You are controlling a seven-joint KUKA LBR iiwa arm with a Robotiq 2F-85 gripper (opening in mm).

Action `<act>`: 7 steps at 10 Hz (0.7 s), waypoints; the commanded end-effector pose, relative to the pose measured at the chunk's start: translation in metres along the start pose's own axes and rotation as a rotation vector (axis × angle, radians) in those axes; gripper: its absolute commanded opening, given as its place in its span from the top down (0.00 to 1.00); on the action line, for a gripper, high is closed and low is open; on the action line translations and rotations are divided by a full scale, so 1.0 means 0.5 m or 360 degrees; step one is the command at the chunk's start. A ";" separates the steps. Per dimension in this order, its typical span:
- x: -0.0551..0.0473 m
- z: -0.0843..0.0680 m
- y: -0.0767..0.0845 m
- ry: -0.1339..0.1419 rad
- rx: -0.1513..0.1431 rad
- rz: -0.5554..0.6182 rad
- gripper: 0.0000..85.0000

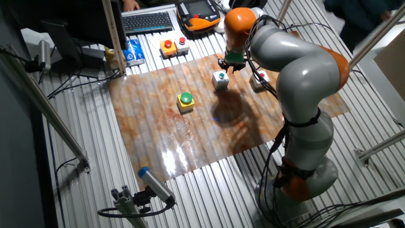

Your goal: Press three buttons from left to right in sequence

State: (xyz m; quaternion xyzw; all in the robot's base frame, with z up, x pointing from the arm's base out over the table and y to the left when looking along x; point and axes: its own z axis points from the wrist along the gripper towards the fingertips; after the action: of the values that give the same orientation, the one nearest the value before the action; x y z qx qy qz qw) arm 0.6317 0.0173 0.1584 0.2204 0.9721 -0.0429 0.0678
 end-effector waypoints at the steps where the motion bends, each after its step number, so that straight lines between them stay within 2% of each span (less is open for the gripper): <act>1: -0.001 0.003 0.000 -0.0004 -0.0002 0.0000 0.60; 3: -0.004 0.007 -0.002 -0.0009 0.0014 -0.0007 0.60; 4: -0.005 0.007 -0.002 -0.0022 0.0036 0.0011 0.40; 7: -0.008 0.009 -0.003 -0.0028 0.0052 0.0018 0.40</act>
State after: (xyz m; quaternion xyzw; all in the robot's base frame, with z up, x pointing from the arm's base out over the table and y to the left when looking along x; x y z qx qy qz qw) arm 0.6355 0.0138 0.1544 0.2266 0.9694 -0.0602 0.0731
